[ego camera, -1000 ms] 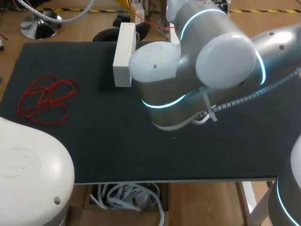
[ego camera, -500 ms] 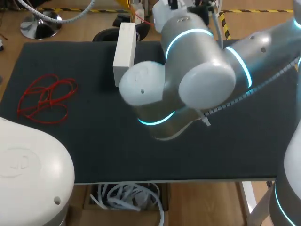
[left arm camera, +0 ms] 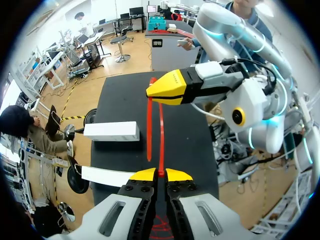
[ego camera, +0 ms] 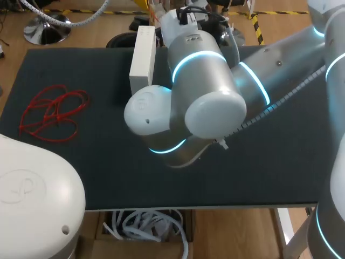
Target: Grab the tape and strap the tape.
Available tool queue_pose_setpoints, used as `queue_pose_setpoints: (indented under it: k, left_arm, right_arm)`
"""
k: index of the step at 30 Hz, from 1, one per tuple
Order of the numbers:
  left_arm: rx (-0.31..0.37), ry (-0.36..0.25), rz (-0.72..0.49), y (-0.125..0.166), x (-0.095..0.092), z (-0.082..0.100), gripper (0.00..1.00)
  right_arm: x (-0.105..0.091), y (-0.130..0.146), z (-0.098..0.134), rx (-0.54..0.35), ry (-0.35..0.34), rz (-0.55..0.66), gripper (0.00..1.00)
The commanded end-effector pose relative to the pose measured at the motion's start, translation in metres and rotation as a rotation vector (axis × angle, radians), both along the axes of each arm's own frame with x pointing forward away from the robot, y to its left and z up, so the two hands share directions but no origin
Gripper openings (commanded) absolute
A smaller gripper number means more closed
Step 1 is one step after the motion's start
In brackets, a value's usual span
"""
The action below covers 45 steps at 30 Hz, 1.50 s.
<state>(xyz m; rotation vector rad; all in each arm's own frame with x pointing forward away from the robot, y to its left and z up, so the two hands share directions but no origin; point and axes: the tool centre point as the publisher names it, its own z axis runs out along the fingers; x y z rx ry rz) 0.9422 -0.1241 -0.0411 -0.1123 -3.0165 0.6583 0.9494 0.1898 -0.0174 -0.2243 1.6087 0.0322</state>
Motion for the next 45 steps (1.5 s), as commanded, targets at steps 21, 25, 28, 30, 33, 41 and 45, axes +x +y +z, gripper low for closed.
queue_pose_setpoints:
  k: [21, 25, 28, 30, 33, 41, 45]
  left_arm:
    - [0.004, 0.001, 0.001, 0.000, 0.000, 0.001, 0.00]
    - [0.004, 0.001, 0.001, 0.000, 0.000, 0.001, 0.00]
    - [0.004, 0.001, 0.001, 0.000, 0.000, 0.001, 0.00]
    - [0.004, 0.001, 0.001, 0.000, 0.000, 0.001, 0.00]
    - [0.004, 0.001, 0.001, 0.000, 0.000, 0.001, 0.00]
    - [0.004, 0.001, 0.001, 0.000, 0.000, 0.001, 0.00]
    - [0.004, 0.001, 0.001, 0.000, 0.000, 0.001, 0.00]
  right_arm:
    - [-0.015, 0.008, 0.002, 0.004, 0.051, -0.004, 0.00]
    - [-0.017, 0.002, 0.007, 0.010, 0.048, -0.011, 0.00]
    - [-0.017, -0.001, 0.009, 0.014, 0.047, -0.013, 0.00]
    - [-0.018, -0.001, 0.009, 0.014, 0.048, -0.010, 0.00]
    - [-0.019, 0.002, 0.005, 0.011, 0.058, -0.002, 0.00]
    - [-0.018, 0.006, 0.002, 0.004, 0.069, 0.003, 0.00]
    - [-0.017, 0.007, 0.001, 0.002, 0.070, 0.004, 0.00]
